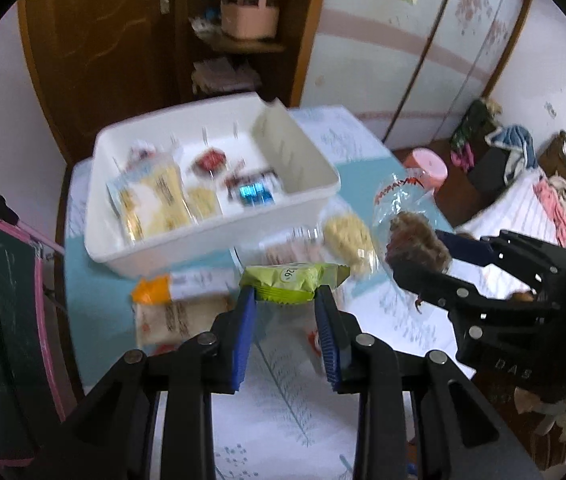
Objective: Organize snacks
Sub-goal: 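Carry both snacks into the white tray and open both tools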
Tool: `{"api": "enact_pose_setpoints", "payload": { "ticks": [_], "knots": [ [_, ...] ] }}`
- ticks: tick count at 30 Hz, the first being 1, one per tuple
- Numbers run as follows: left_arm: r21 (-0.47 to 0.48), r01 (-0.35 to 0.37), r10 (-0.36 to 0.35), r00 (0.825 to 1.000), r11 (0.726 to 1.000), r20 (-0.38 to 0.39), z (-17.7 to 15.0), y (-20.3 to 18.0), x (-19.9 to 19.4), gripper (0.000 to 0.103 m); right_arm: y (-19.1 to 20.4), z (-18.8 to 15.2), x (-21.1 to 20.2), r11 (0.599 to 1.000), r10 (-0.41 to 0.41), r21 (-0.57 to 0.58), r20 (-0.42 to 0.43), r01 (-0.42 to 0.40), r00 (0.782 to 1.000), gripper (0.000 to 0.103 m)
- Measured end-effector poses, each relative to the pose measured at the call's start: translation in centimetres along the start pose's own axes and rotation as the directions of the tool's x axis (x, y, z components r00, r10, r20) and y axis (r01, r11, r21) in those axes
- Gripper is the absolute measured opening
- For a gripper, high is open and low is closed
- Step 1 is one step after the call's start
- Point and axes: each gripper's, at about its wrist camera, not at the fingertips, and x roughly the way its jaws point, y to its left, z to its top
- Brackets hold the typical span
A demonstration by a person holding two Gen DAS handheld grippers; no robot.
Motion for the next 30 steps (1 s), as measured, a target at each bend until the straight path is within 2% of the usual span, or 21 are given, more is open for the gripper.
{"api": "enact_pose_setpoints", "payload": {
  "ticks": [12, 18, 30],
  "knots": [
    [-0.04, -0.055, 0.059, 0.991, 0.998, 0.118, 9.2, 2.5, -2.8, 0.028, 1.0, 9.4, -1.6, 1.0, 0.006, 0.015, 0.142, -0.008, 0.99, 0.047],
    [-0.074, -0.072, 0.081, 0.988, 0.995, 0.133, 12.9, 4.5, -1.4, 0.028, 1.1, 12.7, -0.4, 1.0, -0.007, 0.031, 0.159, 0.002, 0.987, 0.047],
    [-0.114, -0.078, 0.092, 0.989, 0.99, 0.116, 16.4, 7.4, 3.2, 0.028, -0.4, 16.5, 3.6, 0.993, -0.034, 0.113, 0.15, 0.017, 0.988, 0.047]
  ]
}}
